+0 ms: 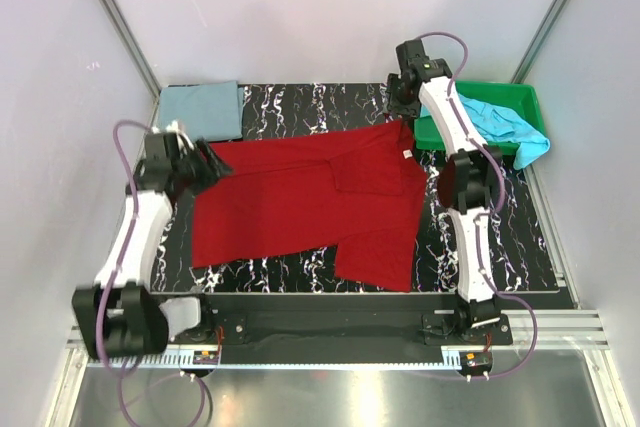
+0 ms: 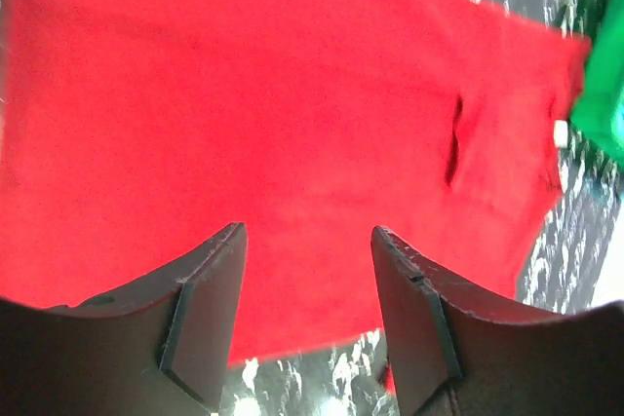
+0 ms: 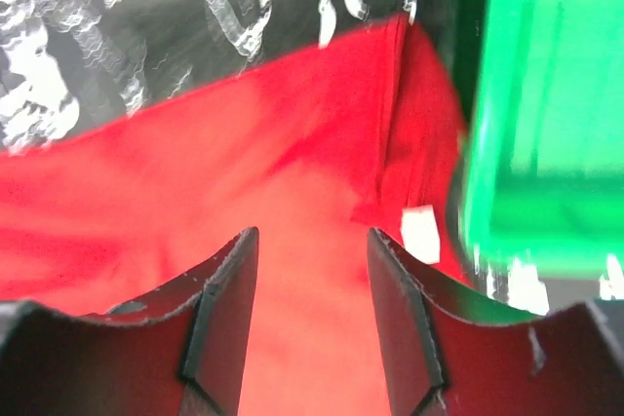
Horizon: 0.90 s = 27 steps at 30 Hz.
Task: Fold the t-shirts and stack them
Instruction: Fold the tshirt
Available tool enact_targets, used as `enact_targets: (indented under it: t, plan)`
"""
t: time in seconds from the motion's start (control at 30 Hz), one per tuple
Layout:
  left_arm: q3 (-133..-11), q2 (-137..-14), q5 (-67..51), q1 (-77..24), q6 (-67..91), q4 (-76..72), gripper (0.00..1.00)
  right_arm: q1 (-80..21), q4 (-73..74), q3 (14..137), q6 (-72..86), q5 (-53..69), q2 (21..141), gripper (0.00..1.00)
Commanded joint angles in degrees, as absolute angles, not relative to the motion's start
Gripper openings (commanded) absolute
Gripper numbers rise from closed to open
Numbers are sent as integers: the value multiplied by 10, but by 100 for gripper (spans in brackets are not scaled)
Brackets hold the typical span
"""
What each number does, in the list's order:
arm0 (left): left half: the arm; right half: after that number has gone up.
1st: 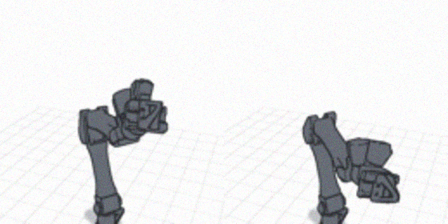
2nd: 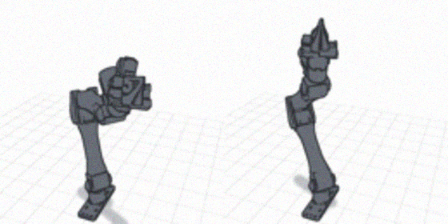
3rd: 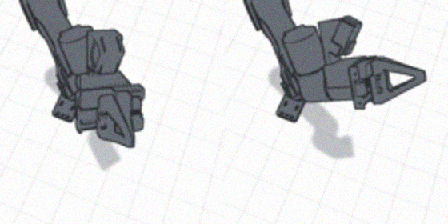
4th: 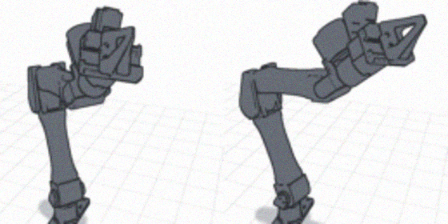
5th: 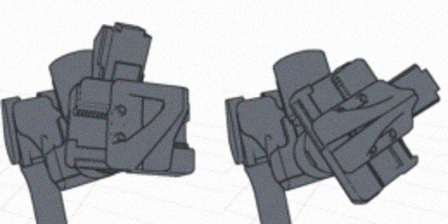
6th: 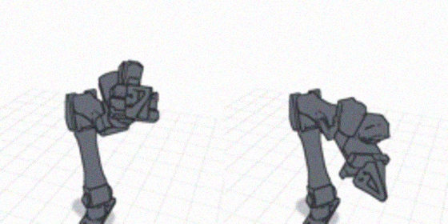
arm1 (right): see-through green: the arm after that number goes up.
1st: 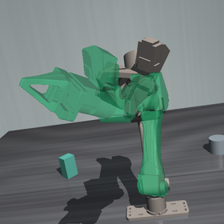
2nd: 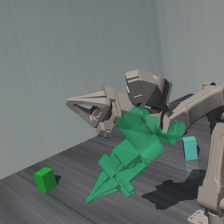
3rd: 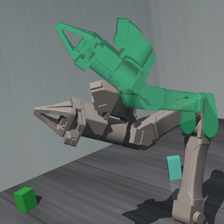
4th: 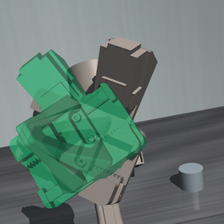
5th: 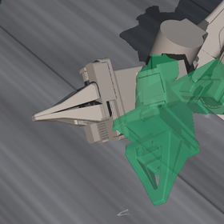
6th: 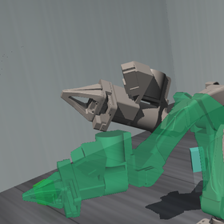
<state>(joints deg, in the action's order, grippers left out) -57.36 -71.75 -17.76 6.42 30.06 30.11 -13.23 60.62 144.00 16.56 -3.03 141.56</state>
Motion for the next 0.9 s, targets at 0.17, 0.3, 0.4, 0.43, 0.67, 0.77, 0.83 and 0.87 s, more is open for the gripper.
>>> enact_targets:
  t: [0.17,0.3,0.4,0.43,0.67,0.77,0.83,0.87]
  plan:
    - [-403,-541,-69,34,426,369,58,-191,629,1103,221,22,1083,57]
    - [-410,-529,-15,60,441,451,60,-235,570,899,257,84,947,56]
    - [-421,-537,-8,91,449,482,63,-269,552,769,279,102,862,56]
    - [-420,-539,-12,109,453,489,63,-270,548,739,296,112,843,56]
    - [-374,-546,-7,187,537,547,61,-271,538,563,341,168,682,57]
    - [-360,-541,24,207,555,551,58,-269,499,507,361,203,643,62]
    - [-356,-536,36,207,556,553,58,-267,478,469,373,221,639,64]
    - [-359,-537,41,207,554,563,58,-266,470,460,377,245,642,65]
